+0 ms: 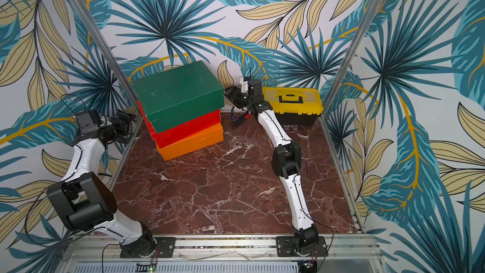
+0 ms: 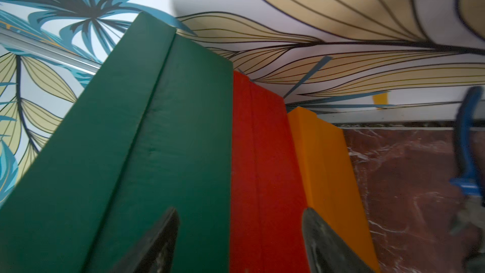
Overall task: Stack the shoeboxes
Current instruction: Move the shoebox to the shoebox.
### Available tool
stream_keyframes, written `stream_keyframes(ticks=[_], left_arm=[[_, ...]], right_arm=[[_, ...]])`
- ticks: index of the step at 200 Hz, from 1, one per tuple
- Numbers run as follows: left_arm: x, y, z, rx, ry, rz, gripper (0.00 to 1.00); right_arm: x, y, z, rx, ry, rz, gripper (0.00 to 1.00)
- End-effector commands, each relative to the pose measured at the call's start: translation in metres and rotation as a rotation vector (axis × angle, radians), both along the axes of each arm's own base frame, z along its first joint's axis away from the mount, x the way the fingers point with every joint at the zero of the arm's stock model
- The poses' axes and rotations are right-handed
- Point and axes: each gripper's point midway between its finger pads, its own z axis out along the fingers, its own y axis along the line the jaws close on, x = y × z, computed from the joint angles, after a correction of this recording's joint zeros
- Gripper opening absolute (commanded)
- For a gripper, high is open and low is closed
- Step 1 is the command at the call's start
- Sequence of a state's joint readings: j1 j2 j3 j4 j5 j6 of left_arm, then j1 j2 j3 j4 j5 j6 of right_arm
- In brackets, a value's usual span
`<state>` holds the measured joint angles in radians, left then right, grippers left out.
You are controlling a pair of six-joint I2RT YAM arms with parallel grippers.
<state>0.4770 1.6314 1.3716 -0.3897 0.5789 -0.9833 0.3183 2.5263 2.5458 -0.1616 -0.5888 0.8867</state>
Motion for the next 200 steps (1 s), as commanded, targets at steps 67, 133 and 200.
stream_keyframes(ticks=[67, 133, 200], left_arm=[[0.044, -0.019, 0.021, 0.044, -0.068, -0.048, 0.92], [0.018, -0.022, 0.012, 0.065, -0.065, -0.010, 0.92], [-0.002, -0.020, 0.016, 0.035, -0.101, 0.037, 0.92]], right_arm=[[-0.020, 0.046, 0.011, 0.025, -0.082, 0.109, 0.77], [-0.002, 0.005, 0.008, -0.002, -0.067, 0.028, 0.77], [-0.001, 0.014, -0.005, 0.093, -0.052, 0.077, 0.68]])
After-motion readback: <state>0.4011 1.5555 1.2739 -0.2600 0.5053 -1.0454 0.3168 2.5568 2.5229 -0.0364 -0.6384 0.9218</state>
